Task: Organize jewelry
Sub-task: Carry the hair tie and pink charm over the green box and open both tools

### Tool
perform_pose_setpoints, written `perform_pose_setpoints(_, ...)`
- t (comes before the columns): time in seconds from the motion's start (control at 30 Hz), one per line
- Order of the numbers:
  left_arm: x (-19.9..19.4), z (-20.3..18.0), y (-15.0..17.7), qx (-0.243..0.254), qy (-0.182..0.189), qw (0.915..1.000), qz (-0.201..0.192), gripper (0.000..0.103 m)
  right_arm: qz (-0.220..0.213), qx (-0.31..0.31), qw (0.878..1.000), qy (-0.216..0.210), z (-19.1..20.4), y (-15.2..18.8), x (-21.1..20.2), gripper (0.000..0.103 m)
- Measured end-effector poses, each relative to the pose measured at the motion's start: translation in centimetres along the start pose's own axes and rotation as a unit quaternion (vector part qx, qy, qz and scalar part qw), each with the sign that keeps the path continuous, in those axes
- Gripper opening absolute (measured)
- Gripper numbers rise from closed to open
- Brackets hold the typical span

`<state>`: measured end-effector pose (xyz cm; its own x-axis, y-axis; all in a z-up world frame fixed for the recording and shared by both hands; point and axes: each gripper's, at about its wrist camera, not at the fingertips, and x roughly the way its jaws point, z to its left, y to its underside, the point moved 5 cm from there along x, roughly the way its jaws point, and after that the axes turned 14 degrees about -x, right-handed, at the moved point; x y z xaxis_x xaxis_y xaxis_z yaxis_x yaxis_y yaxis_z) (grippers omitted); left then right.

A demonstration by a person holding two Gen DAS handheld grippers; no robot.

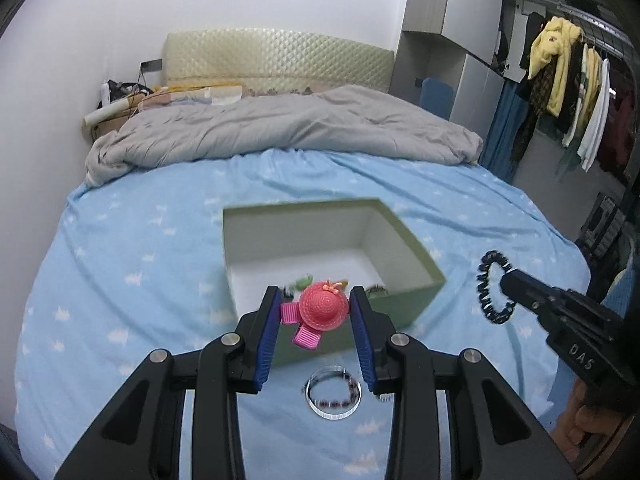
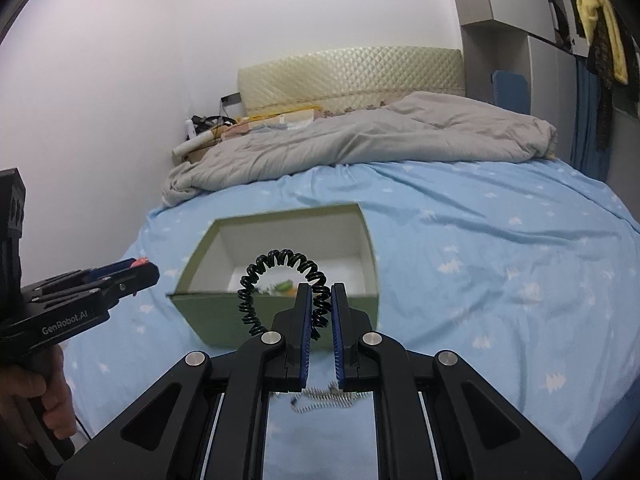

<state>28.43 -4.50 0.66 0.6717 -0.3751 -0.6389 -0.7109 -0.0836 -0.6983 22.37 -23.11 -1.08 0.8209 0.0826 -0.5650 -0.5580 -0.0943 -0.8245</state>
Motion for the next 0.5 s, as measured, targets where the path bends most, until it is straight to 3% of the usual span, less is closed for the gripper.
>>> perform_pose_setpoints(0.2, 3.5, -0.1, -2.8, -0.003, -0.006, 0.9996, 0.027, 0.035, 0.013, -0.024, 1.000, -0.007, 0.4, -3.3, 3.4, 0.007)
perform_pose_setpoints(0.5, 10.9, 2.3, -3.7, -0.031, -0.037, 0.9908, 0.127, 0.035, 0.106, -0.048, 0.993, -0.024, 0.6, -4.3, 11.6, 0.007)
